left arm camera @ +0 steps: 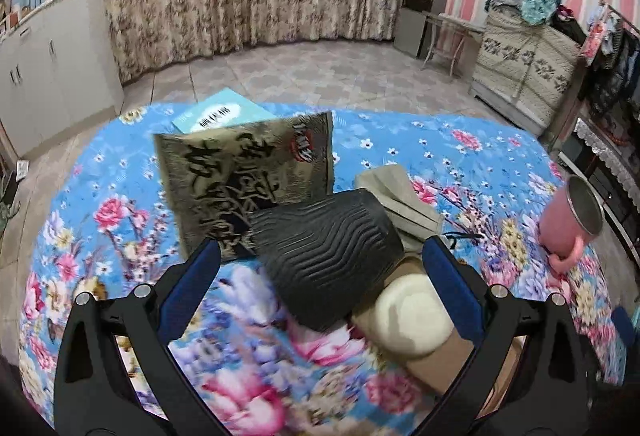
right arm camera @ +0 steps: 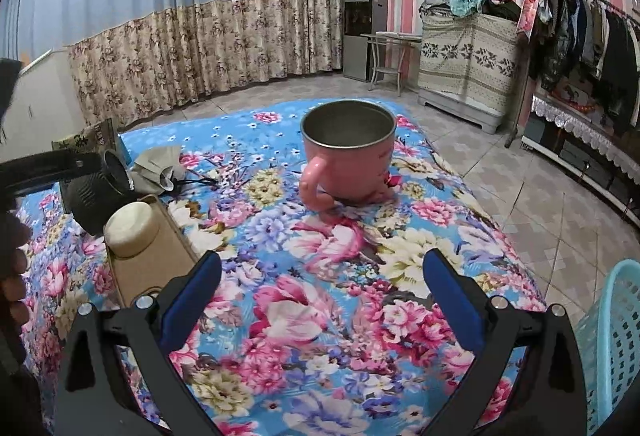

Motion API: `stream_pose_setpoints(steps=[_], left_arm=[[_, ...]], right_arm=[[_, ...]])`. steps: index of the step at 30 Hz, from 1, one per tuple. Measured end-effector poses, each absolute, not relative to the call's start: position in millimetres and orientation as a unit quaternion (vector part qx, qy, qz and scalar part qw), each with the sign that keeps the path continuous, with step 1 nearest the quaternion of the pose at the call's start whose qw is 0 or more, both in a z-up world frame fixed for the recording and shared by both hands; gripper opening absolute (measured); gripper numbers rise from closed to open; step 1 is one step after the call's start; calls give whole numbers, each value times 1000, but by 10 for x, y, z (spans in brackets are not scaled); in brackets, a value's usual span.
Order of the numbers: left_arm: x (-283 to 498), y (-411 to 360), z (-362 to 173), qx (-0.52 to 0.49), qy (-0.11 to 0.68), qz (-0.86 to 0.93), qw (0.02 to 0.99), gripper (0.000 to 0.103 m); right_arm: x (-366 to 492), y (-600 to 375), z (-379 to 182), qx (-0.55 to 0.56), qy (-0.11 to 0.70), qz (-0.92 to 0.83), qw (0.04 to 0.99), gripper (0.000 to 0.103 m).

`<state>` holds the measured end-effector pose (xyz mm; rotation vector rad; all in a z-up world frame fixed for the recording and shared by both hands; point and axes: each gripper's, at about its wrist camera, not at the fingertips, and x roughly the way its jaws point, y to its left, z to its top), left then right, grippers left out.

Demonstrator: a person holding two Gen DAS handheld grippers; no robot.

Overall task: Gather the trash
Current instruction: 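Grasp the black ribbed cloth with the left gripper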

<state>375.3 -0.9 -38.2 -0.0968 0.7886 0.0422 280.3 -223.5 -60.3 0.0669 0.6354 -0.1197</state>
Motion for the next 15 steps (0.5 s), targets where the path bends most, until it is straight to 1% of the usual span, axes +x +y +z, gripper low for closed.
stream_pose_setpoints(steps=[5, 7, 8, 15], left_arm=[[3924, -37, -437, -53, 402, 36, 913, 97], [3962, -6, -463, -66, 409, 26, 910, 90], [3980, 7, -482, -73, 415, 19, 907, 83], [3892, 71, -462, -79, 414, -7, 907, 82]], right_arm=[[2796, -2287, -601, 47, 309, -55, 948, 98], [2791, -2297, -603, 48, 307, -55, 949, 98], [2791, -2297, -606, 47, 307, -55, 949, 98], [2750, -2317, -604, 48, 305, -59, 949, 98]])
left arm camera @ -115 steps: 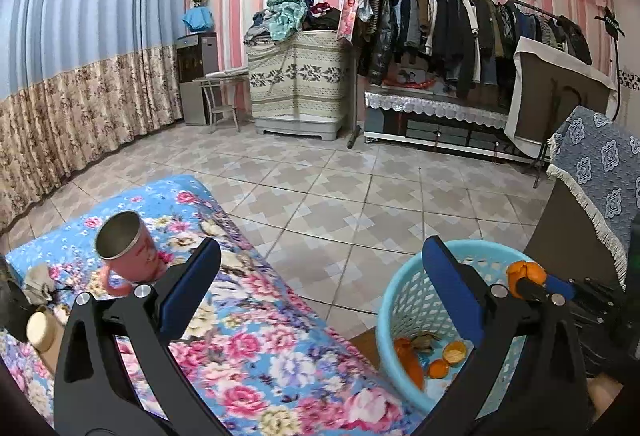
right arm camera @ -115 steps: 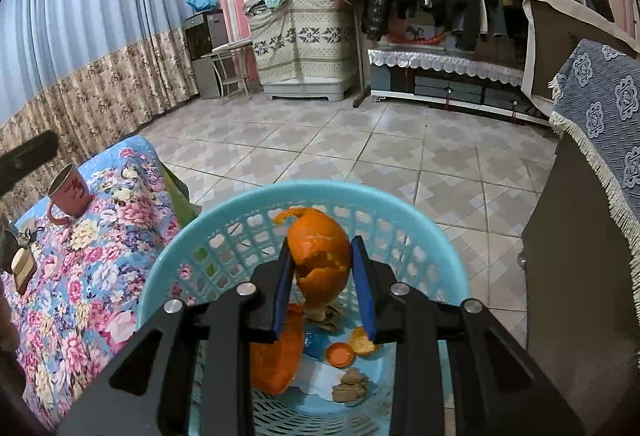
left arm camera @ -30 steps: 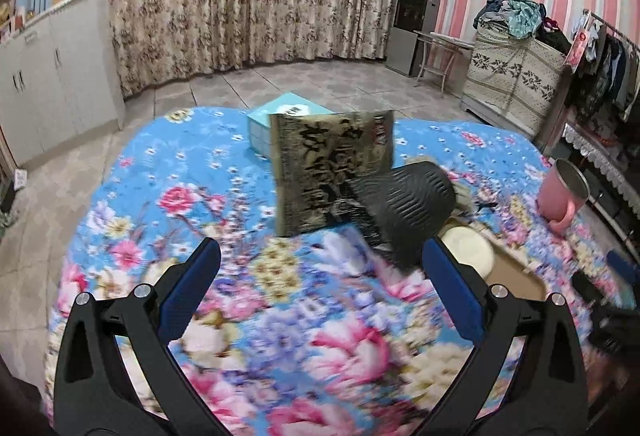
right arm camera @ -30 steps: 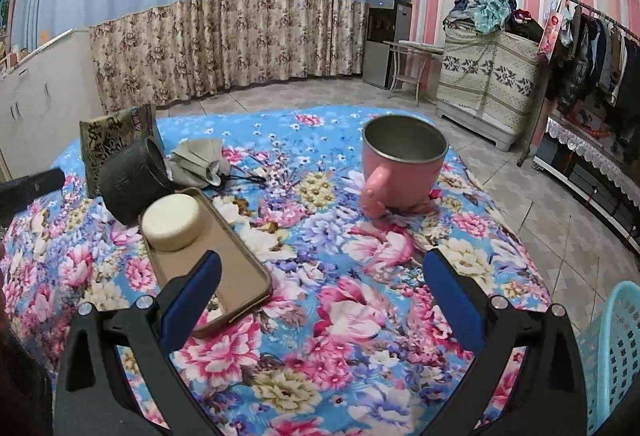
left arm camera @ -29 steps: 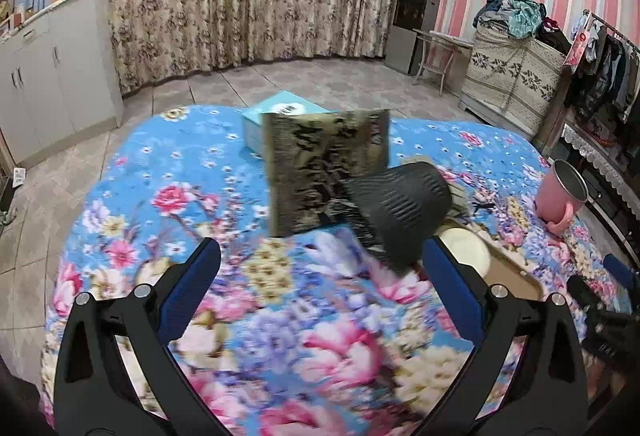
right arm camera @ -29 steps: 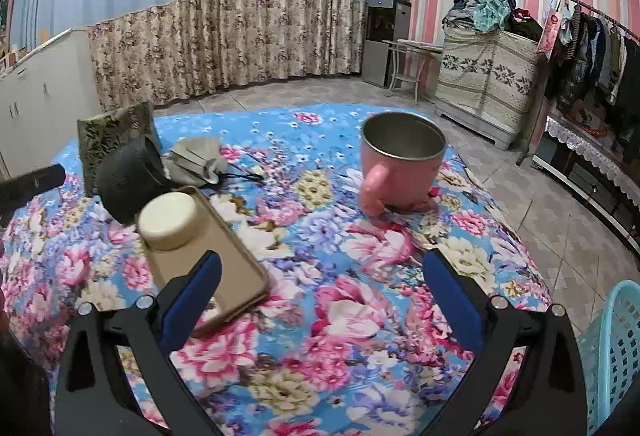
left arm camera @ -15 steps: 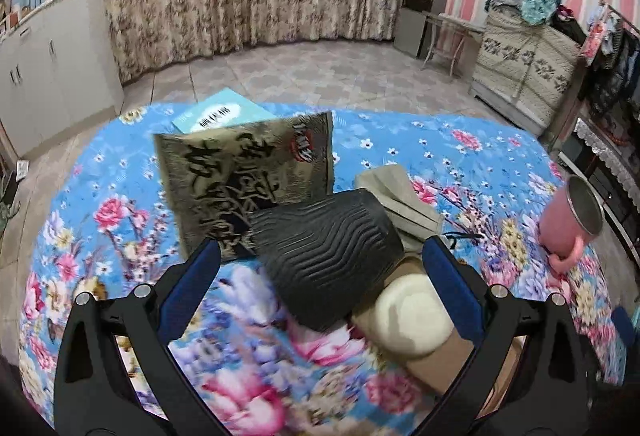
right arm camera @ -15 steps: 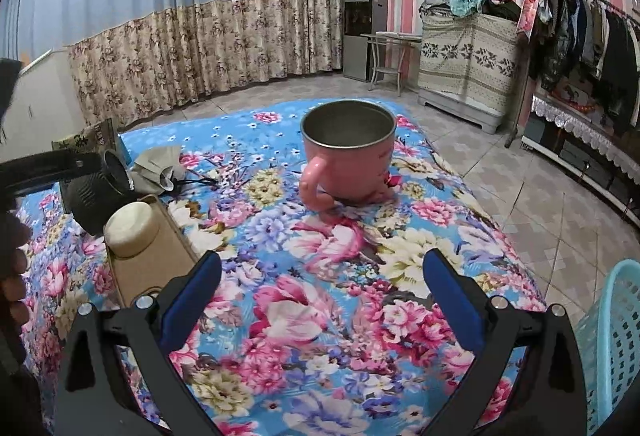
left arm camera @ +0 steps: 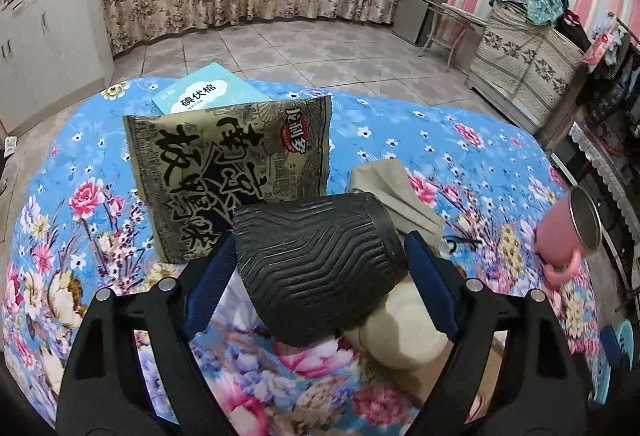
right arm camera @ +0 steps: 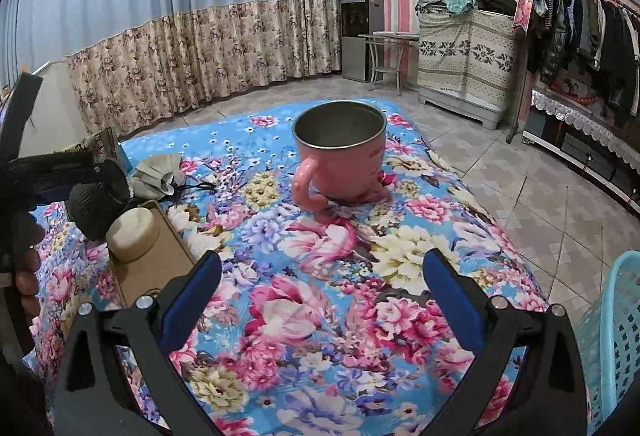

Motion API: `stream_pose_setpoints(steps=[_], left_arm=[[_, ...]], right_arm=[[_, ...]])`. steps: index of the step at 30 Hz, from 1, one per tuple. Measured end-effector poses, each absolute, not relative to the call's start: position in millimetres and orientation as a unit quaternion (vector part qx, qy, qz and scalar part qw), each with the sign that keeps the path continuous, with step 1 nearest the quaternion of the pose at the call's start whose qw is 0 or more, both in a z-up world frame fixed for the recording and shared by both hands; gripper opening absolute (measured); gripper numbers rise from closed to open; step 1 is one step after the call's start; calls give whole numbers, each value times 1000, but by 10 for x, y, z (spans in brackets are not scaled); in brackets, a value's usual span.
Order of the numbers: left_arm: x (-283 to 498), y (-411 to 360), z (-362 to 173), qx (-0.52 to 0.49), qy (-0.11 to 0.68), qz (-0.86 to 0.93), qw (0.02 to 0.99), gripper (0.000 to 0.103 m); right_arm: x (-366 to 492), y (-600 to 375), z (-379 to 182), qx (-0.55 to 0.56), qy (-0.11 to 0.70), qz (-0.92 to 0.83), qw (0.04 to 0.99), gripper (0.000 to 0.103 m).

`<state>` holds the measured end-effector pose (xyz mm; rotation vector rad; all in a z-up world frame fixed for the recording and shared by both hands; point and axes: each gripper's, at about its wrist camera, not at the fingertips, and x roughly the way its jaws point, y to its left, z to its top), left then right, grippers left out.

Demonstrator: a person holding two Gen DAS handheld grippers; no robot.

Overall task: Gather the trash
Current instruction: 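Grasp the black ribbed cloth with the left gripper, then grasp the white soap bar with the right gripper while the left gripper holds the cloth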

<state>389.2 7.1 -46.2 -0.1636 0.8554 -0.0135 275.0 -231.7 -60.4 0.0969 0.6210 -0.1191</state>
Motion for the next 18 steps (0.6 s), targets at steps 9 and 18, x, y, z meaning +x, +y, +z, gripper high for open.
stream_pose_setpoints(steps=[9, 18], left_arm=[[3249, 269, -234, 13, 370, -4, 929, 82], [3113, 874, -260, -17, 354, 23, 935, 82]], right_arm=[[2694, -2182, -665, 31, 315, -63, 946, 98], [2685, -1937, -624, 18, 332, -50, 942, 98]])
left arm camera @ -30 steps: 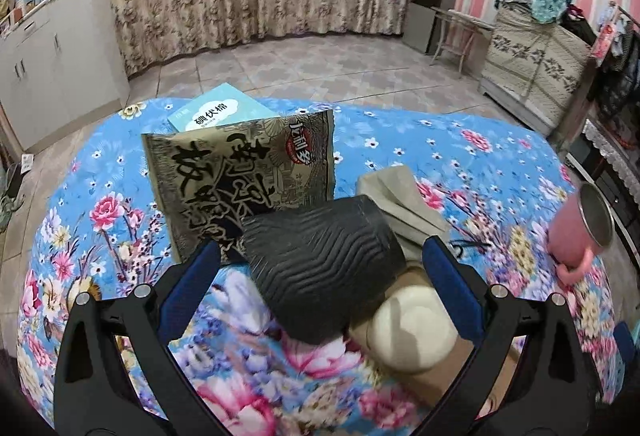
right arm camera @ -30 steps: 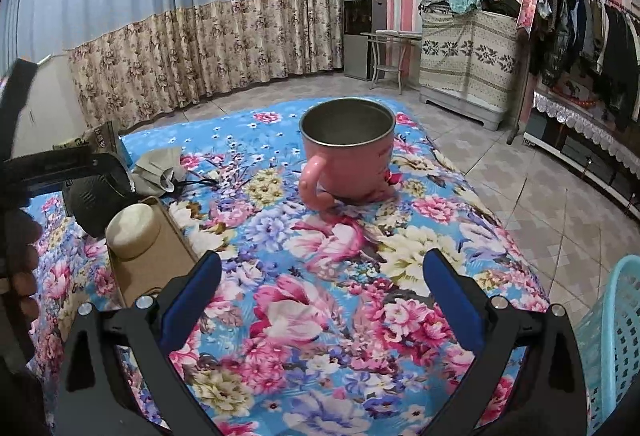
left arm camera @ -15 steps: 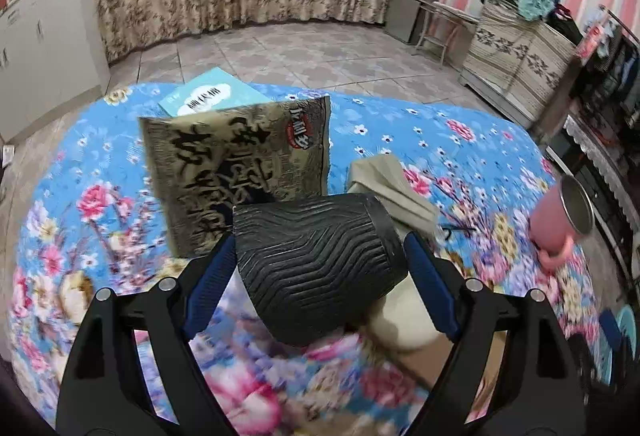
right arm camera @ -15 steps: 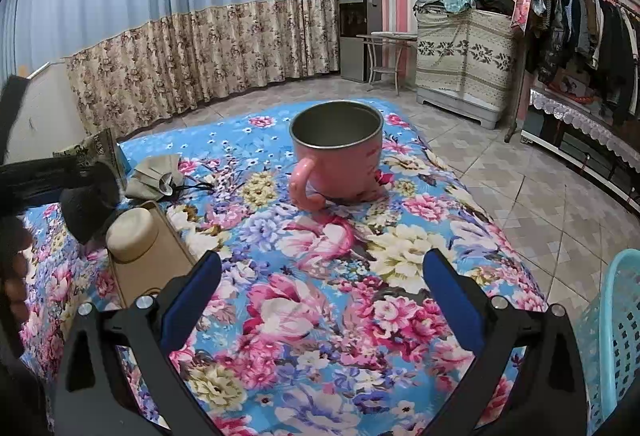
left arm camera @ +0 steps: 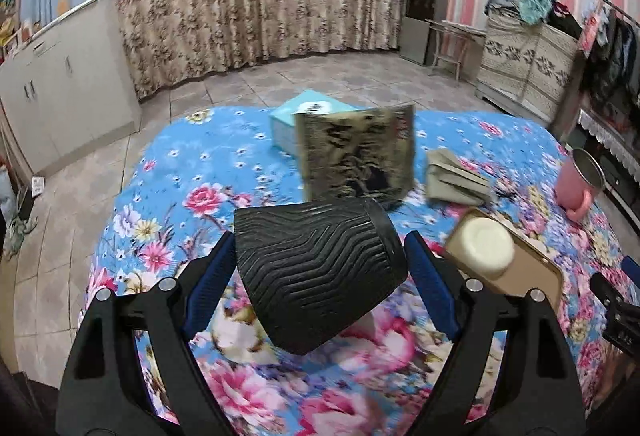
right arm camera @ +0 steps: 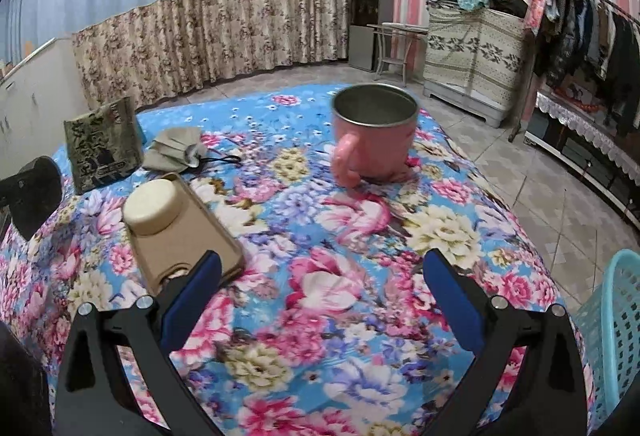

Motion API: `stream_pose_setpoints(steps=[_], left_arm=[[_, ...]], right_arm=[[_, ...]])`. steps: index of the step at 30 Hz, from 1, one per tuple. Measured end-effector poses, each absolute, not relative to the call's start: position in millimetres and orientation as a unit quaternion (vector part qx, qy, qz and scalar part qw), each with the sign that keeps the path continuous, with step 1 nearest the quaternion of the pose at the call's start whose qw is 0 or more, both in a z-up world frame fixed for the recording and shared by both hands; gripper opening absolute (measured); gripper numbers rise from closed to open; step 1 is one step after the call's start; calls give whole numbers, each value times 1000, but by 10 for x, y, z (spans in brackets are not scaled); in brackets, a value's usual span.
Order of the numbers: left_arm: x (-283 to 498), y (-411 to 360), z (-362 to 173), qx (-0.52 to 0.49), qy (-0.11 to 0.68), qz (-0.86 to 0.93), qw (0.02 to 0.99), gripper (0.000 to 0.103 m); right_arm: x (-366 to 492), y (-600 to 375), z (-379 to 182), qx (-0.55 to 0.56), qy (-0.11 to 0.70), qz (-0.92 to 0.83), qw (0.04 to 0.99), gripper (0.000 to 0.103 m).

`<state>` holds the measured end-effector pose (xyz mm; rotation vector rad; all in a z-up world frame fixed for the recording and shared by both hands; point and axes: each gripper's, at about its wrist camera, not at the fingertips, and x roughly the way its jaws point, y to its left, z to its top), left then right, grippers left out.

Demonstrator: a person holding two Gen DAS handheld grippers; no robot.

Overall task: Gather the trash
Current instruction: 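Grasp the white soap bar with the right gripper while the left gripper holds the cloth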

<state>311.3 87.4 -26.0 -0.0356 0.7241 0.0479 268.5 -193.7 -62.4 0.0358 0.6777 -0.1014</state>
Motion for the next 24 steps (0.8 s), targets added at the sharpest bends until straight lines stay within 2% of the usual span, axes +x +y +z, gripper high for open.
stream_pose_setpoints(steps=[6, 14, 19, 24], left_arm=[[3092, 1027, -281, 5, 322, 60, 945, 82], [3235, 1227, -406, -1, 338, 73, 938, 82], [3255, 1242, -368, -9, 333, 62, 941, 82], [3244, 1303, -343, -25, 333, 60, 941, 82]], right_arm=[[2781, -1759, -549, 21, 338, -54, 939, 98], [3073, -1394, -657, 31, 360, -17, 932, 97], [3240, -1113, -681, 23, 368, 15, 929, 85], [3357, -820, -709, 2, 379, 30, 925, 84]])
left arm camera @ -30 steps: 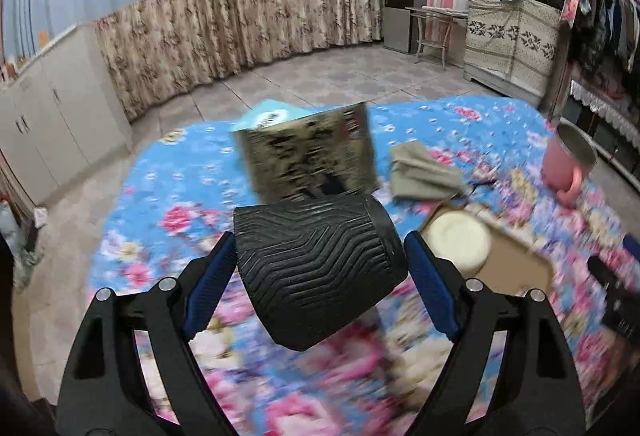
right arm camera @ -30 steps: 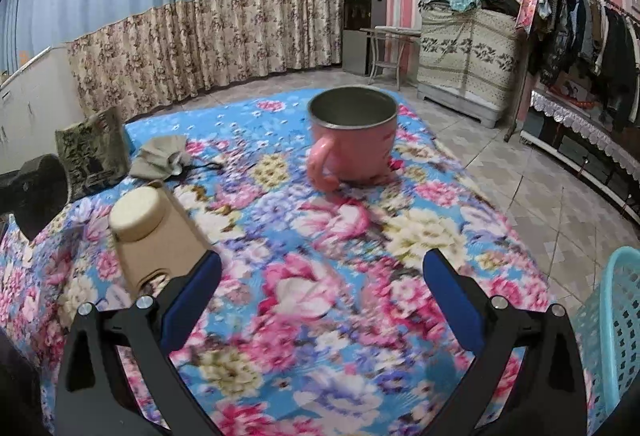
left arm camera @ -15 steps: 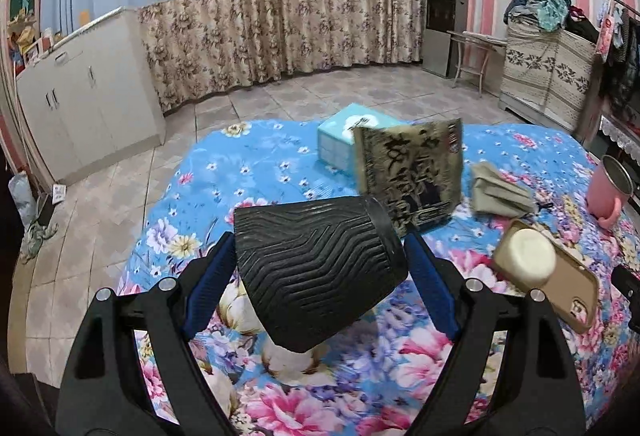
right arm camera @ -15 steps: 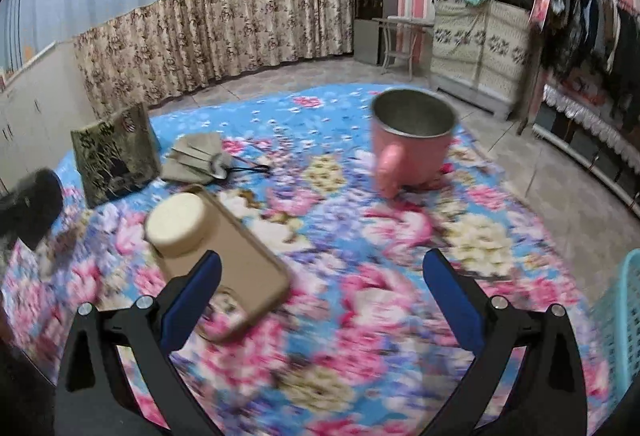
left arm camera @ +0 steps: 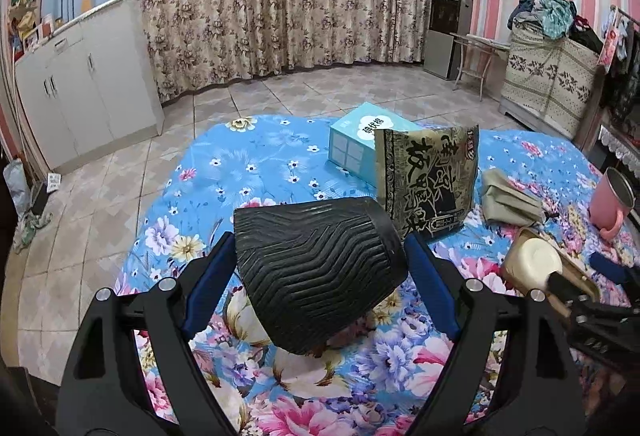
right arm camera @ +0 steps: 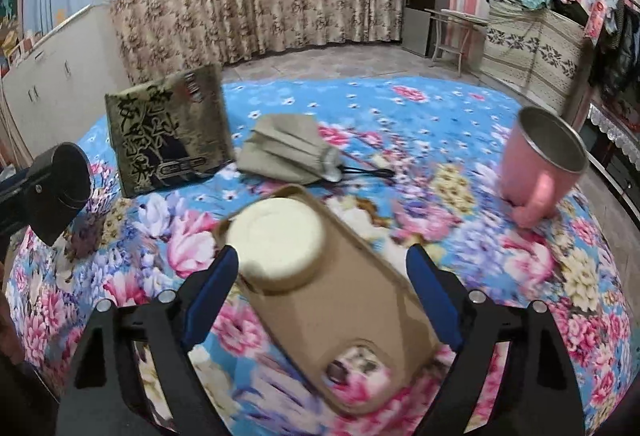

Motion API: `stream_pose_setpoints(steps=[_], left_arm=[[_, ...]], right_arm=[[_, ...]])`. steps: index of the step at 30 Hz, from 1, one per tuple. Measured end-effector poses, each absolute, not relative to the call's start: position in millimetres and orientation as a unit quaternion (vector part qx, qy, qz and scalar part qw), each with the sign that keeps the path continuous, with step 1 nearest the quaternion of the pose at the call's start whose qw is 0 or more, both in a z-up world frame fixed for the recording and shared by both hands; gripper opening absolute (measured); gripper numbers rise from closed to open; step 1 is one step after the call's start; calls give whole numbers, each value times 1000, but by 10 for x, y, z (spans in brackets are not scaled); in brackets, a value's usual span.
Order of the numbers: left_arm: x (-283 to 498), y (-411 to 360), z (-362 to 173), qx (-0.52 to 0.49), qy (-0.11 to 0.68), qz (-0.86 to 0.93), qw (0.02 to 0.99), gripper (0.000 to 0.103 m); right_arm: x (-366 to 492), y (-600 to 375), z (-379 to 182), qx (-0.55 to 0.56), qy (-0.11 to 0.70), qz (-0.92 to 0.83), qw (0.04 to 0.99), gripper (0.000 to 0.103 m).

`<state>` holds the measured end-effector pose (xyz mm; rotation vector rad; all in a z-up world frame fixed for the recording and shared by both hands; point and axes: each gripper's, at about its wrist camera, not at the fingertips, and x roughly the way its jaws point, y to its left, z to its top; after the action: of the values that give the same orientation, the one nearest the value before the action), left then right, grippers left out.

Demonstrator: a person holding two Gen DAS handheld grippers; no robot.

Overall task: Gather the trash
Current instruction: 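Grasp the white soap bar with the right gripper while the left gripper holds the cloth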

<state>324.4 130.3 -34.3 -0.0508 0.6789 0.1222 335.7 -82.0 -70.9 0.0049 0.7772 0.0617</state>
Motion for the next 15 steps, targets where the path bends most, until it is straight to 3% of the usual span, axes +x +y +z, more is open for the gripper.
stream_pose_setpoints(steps=[7, 8, 10, 15], left_arm=[[3265, 1333, -351, -32, 335, 62, 940, 82], [3264, 1338, -354, -33, 335, 61, 940, 82], [3264, 1339, -357, -33, 335, 61, 940, 82], [3283, 1344, -370, -37, 338, 61, 938, 82]], right_arm=[[3545, -598, -799, -7, 399, 19, 917, 84], [3557, -588, -792, -5, 398, 18, 917, 81], [3567, -597, -775, 1, 397, 21, 917, 63], [3579, -583, -781, 4, 402, 32, 915, 61]])
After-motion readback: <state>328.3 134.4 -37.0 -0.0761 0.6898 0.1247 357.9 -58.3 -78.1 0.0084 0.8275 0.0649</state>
